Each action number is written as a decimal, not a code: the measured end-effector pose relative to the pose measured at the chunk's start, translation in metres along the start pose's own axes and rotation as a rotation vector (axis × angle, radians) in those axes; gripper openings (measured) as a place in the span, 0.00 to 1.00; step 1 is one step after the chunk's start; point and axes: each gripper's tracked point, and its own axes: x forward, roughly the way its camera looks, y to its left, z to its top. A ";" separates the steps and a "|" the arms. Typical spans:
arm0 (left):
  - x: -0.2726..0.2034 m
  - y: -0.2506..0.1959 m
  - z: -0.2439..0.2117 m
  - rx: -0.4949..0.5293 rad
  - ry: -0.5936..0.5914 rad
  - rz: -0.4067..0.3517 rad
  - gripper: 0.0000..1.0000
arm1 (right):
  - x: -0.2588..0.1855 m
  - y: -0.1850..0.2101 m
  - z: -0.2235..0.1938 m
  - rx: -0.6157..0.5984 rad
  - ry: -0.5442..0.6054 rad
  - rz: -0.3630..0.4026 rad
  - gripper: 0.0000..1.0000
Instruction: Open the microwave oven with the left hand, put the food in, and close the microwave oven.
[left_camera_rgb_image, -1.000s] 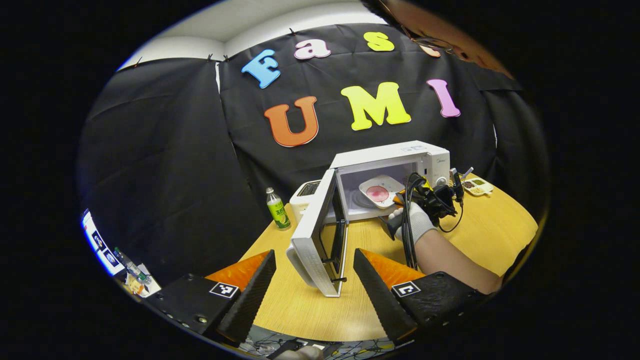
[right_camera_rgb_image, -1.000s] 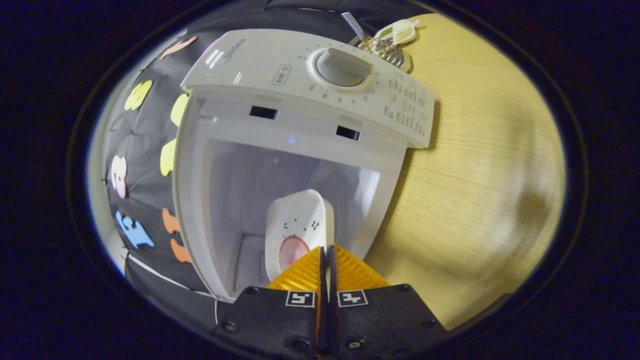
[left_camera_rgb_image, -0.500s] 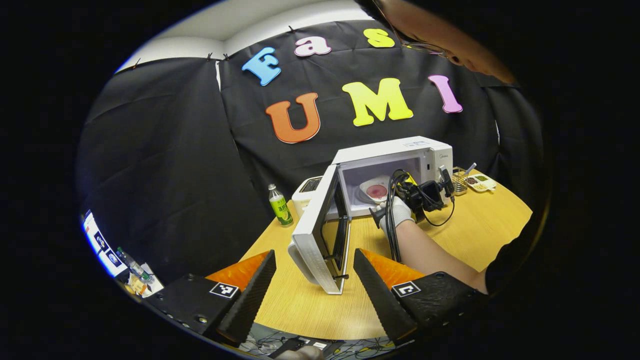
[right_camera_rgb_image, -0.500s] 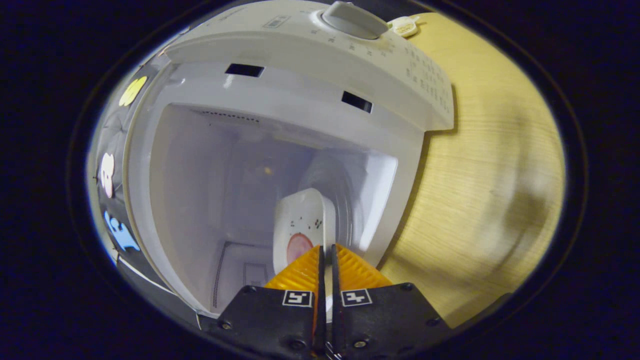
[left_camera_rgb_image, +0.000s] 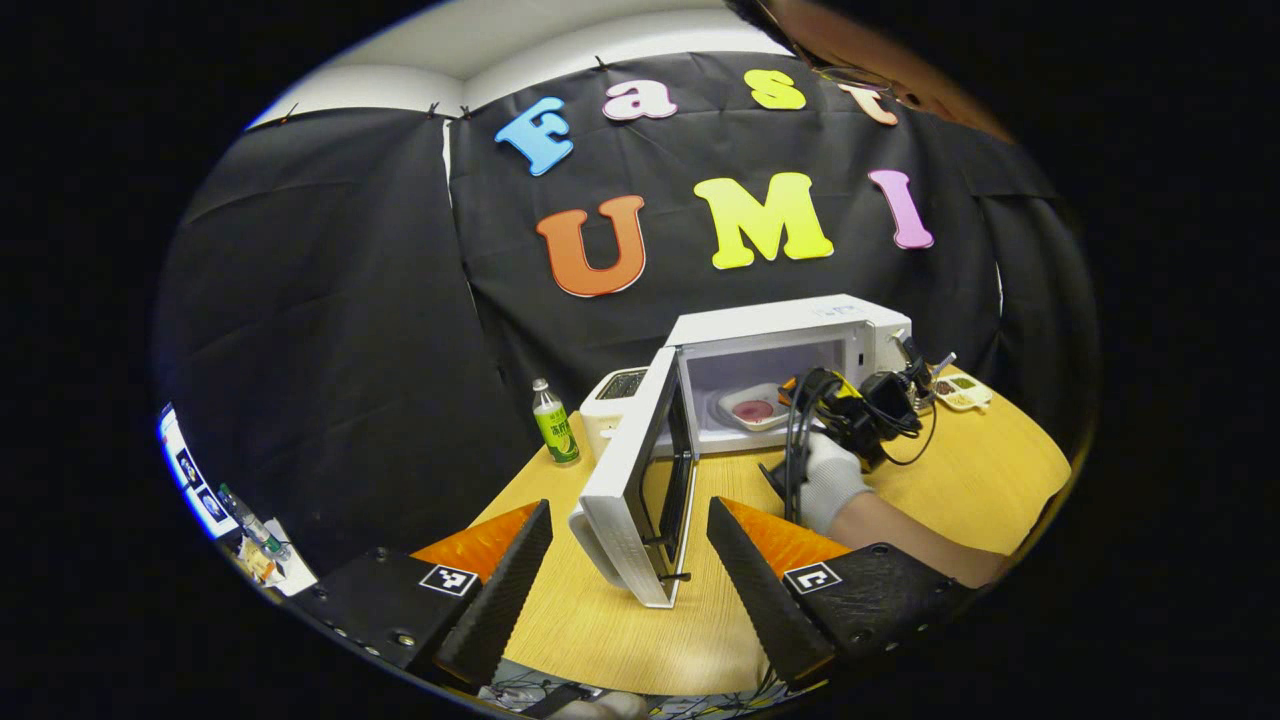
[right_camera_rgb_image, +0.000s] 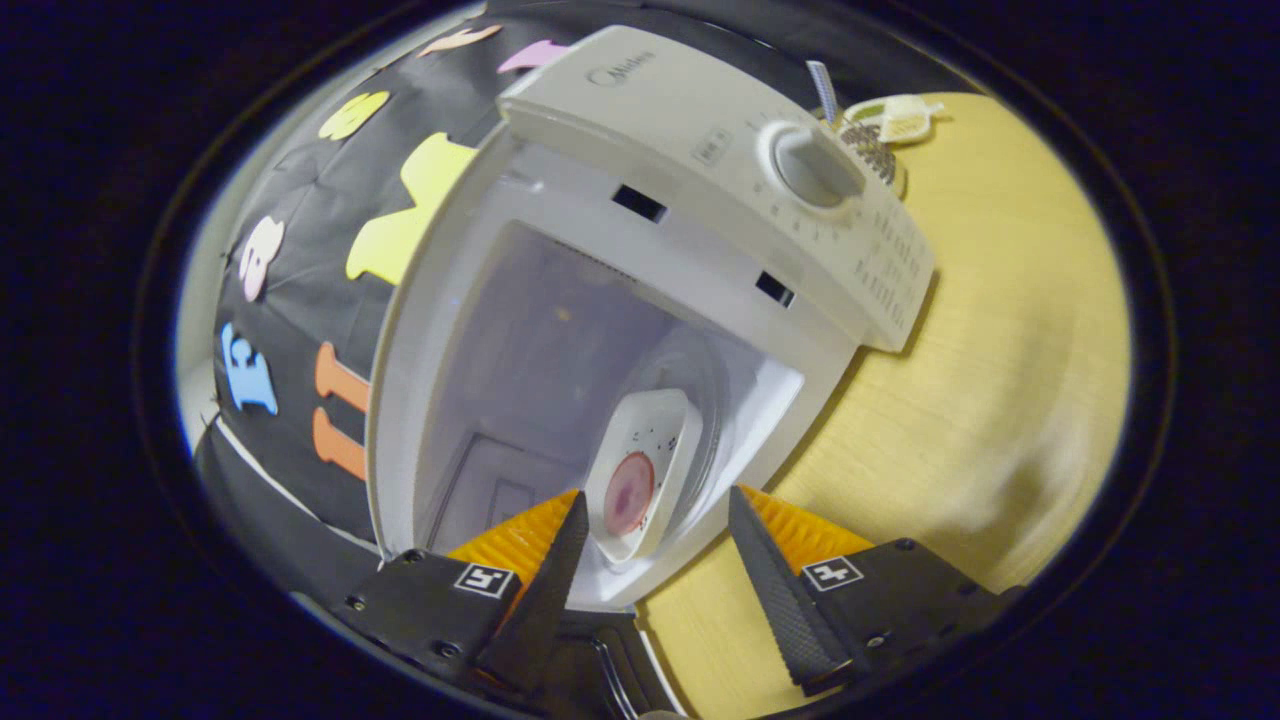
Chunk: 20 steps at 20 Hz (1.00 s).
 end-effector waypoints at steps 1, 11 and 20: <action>0.000 0.005 0.004 -0.003 -0.017 0.001 0.95 | -0.015 0.002 0.008 -0.084 0.007 0.008 0.93; 0.017 0.086 -0.005 -0.054 -0.066 0.114 0.95 | -0.207 0.015 0.096 -0.725 0.142 0.065 1.00; 0.074 0.104 -0.047 -0.105 -0.016 0.136 0.96 | -0.312 0.042 0.177 -0.861 0.005 0.069 1.00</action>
